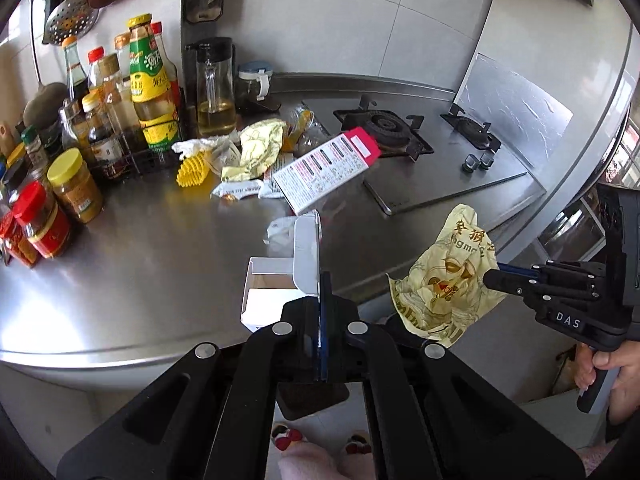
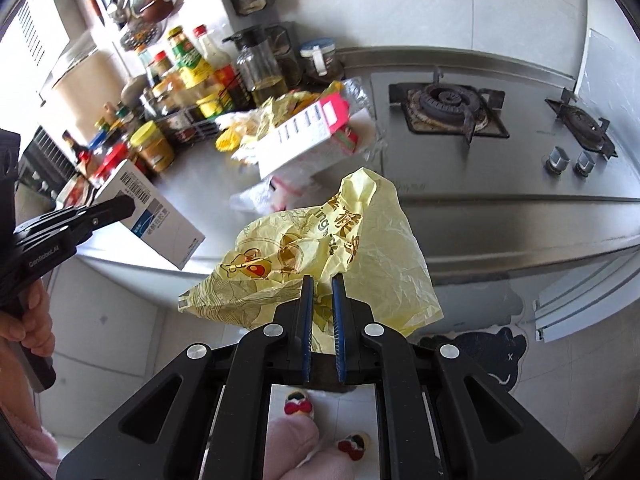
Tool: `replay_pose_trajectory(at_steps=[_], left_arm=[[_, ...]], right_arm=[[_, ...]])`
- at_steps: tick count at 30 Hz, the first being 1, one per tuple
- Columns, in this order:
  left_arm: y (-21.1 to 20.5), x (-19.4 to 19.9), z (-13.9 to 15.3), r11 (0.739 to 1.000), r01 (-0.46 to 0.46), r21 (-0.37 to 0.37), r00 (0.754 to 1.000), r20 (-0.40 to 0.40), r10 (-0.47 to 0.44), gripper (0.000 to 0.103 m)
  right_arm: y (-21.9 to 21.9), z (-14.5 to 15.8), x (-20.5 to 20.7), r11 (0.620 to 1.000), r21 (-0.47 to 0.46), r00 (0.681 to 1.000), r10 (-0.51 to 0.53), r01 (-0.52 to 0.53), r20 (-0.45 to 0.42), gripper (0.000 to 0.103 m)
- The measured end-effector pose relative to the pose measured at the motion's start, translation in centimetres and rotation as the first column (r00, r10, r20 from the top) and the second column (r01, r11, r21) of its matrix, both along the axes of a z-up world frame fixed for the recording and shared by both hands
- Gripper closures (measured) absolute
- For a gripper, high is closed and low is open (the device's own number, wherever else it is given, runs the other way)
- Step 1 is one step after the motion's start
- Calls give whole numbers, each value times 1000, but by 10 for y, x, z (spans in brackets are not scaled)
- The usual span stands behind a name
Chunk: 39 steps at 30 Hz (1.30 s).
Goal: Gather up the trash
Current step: 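Carry the yellow bag down to the floor bin and open the right gripper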
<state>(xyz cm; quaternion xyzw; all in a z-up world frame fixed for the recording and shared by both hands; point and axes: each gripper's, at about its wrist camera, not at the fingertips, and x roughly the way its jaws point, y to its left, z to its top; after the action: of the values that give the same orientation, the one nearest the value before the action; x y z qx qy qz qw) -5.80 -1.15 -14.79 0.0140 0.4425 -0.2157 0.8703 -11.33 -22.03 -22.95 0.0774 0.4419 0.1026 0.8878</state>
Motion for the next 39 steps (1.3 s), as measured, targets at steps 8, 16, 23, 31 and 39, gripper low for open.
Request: replay_pose_trajectory(at_steps=[8, 16, 23, 31, 39], left_arm=[[-9, -37, -93, 998, -63, -30, 980, -189, 56, 103], [-13, -11, -215, 990, -128, -51, 944, -312, 106, 103], [-12, 14, -313, 984, -172, -44, 900, -413, 138, 103], [-20, 34, -379, 984, -178, -12, 866, -477, 151, 103], [-19, 41, -380, 985, -174, -9, 862, -485, 148, 76]], right_arm=[[20, -111, -19, 995, -40, 986, 88, -95, -142, 92], [53, -244, 10, 984, -29, 963, 164, -174, -212, 92], [70, -340, 42, 986, -25, 945, 150, -164, -290, 92], [77, -398, 64, 991, -3, 930, 126, -136, -346, 89], [81, -402, 71, 992, 4, 923, 117, -124, -366, 37]])
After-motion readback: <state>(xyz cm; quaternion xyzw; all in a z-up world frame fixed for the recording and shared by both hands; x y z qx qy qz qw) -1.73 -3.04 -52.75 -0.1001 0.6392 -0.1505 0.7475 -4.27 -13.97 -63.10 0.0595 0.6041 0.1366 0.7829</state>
